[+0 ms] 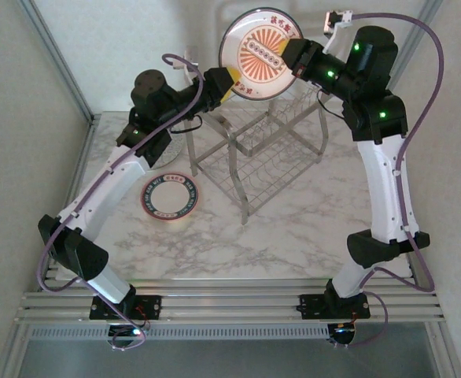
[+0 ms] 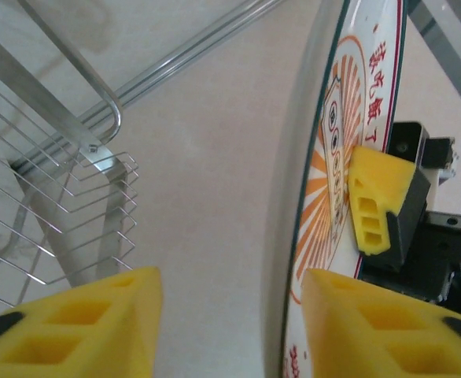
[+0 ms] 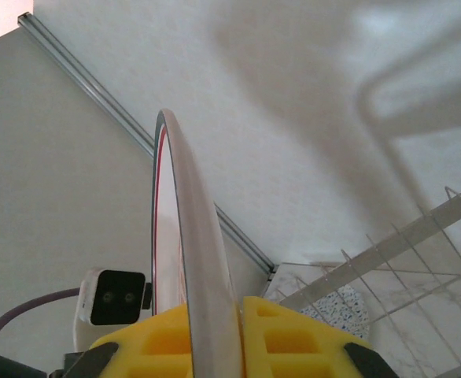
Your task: Unload the plates from the dish rack
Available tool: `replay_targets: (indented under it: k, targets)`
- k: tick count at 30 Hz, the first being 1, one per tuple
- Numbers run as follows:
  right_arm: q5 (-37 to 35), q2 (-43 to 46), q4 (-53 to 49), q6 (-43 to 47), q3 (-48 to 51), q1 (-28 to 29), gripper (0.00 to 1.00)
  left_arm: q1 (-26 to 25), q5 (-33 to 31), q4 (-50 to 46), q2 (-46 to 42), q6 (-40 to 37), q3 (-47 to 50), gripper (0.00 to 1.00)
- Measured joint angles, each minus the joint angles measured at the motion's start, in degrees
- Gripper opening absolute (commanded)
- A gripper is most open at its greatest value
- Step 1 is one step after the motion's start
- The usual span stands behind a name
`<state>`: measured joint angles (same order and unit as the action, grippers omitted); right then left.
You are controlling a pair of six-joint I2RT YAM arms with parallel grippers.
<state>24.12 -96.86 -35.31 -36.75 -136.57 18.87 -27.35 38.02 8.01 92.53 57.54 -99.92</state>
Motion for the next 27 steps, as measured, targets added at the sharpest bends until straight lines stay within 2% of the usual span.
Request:
replay_targets:
  k: [2, 5, 6, 8, 15, 18, 22, 27]
  targets:
    - [0.20, -0.26, -0.07, -0.20, 0.00, 0.00, 0.00, 0.00, -0.02, 0.42, 0.13, 0.44, -0.07, 0.25]
    - [0.57, -0.87, -0.11, -0.55, 0.09, -0.11, 0.00, -0.09, 0.02, 1.11, 0.20, 1.01, -0.17, 0.03]
    - [1.14, -1.03, 0.11, -0.50, 0.09, -0.28, 0.00, -0.09, -0.02, 1.18, 0.20, 2.03, -0.22, 0.00]
    - [1.68, -1.14, 0.44, -0.37, 0.09, -0.48, 0.01, -0.04, -0.11, 1.25, 0.22, 3.30, -0.26, 0.00]
    - [1.27, -1.14, 0.24, 0.61, 0.09, -0.46, 0.44, -0.04, -0.09, 2.23, 0.22, 4.13, -0.26, 0.00]
    - [0.52, -0.96, 0.22, 2.05, 0.11, -0.46, 0.58, 0.09, -0.09, 2.73, 0.22, 4.13, -0.26, 0.00]
    - [-1.49, 0.68, 0.48, 4.31, 1.81, -0.35, 0.65, 0.57, -0.09, 2.89, 0.15, 4.20, -0.26, 0.00]
    - [-5.03, 7.87, 5.07, 9.01, 11.10, 0.79, 0.70, 2.97, -0.28, 2.95, -2.12, 4.50, 1.84, 0.00]
